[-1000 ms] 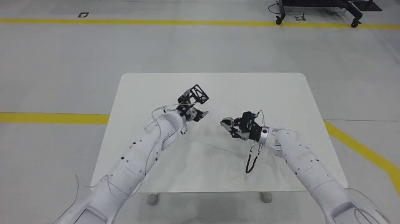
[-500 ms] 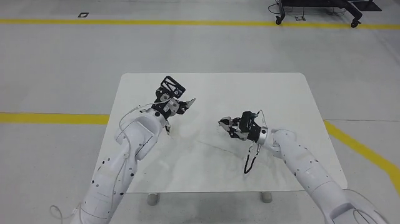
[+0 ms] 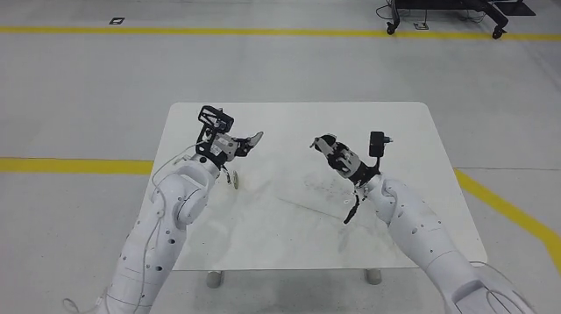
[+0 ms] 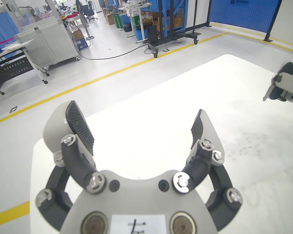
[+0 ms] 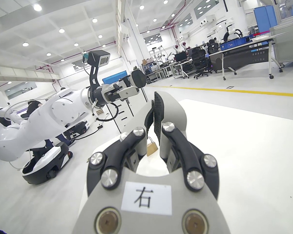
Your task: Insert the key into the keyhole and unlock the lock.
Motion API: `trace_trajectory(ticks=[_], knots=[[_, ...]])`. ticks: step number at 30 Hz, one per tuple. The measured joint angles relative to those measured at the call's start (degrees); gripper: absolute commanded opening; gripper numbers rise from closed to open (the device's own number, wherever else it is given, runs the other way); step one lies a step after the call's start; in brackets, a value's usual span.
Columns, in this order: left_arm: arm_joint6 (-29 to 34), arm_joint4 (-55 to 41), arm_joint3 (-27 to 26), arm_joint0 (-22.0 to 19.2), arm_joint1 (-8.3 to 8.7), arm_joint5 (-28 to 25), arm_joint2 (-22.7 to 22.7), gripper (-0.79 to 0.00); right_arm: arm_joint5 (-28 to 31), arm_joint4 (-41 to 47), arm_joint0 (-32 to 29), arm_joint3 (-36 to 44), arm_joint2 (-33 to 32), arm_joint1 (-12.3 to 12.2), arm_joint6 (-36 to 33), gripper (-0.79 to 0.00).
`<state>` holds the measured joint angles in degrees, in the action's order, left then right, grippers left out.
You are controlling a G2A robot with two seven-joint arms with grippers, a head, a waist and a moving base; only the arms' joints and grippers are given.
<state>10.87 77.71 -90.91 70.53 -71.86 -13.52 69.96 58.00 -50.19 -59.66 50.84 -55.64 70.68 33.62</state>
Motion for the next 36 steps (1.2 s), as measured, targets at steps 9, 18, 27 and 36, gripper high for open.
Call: trace_trajectory(ticks=[9, 18, 27, 36], knots=[[0.6, -5.6, -0.2, 1.3, -0.45, -1.0, -0.1, 0.0, 0.0, 1.9, -1.1, 2.0, 1.0, 0.2, -0.5, -0.785], [22.6, -61.2, 8.6, -3.3, -1.04, -12.9, 4.1, 0.0, 0.0, 20.2, -1.5, 8.1, 10.6, 0.7, -1.5, -0.785], [38.6, -83.0, 15.9, -8.4, -0.67, -14.1, 3.7, -0.228, 0.0, 36.9, 2.4, 8.7, 20.0, 0.5, -6.6, -0.785], [39.9, -78.5, 17.2, -10.3, -0.56, -16.4, 0.4, -0.456, 0.0, 51.4, 5.0, 4.4, 22.9, 1.6, -19.8, -0.785]])
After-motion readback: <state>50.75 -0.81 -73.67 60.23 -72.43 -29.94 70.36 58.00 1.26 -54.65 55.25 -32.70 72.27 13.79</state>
